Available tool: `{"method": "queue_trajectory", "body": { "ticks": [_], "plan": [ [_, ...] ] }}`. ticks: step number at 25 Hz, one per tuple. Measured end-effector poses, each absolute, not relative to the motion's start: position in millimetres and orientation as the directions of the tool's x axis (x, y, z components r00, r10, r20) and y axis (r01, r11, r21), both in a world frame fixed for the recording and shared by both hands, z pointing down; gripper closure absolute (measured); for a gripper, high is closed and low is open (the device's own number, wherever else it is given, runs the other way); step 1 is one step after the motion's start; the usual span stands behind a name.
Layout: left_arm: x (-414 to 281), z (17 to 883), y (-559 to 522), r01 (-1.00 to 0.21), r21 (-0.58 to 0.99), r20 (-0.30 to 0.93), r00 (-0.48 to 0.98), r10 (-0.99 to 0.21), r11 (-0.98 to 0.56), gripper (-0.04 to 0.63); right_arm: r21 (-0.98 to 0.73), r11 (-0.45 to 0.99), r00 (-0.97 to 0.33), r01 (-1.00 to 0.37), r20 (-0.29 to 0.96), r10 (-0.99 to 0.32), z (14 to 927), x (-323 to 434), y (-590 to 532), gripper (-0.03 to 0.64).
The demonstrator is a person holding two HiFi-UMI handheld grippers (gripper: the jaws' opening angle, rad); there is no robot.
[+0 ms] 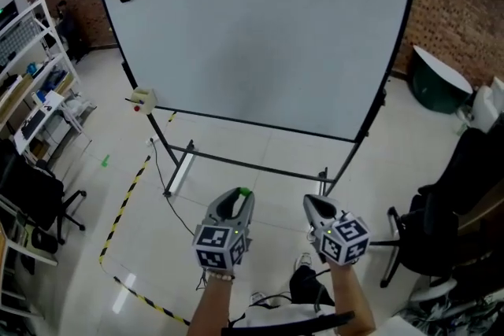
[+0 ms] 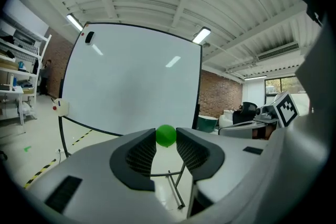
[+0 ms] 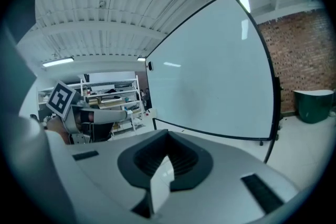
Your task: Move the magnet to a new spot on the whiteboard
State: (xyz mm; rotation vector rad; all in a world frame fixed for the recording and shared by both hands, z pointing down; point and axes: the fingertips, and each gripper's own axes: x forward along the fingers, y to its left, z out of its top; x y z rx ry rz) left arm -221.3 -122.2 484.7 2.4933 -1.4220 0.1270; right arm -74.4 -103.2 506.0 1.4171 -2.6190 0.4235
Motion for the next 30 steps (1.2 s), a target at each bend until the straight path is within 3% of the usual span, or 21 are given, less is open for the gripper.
{"method": "queue_trajectory", "body": {
  "ticks": [17,30],
  "plan": [
    [-122,466,-167,-0.843,0.174,0.176,0.536,-0.826,-0.509,0.472,-0.181,0.483,-0.511,-0.857,0.170,-0.843,470,34,-145,0.609],
    [-101,462,-190,-0.848,0.183,0.178,0.526,-0.831,-0.498,0.474,-0.195,0.497,-0.528,-0.846,0.161,-0.834,470,51,-169,0.609]
  ]
}}
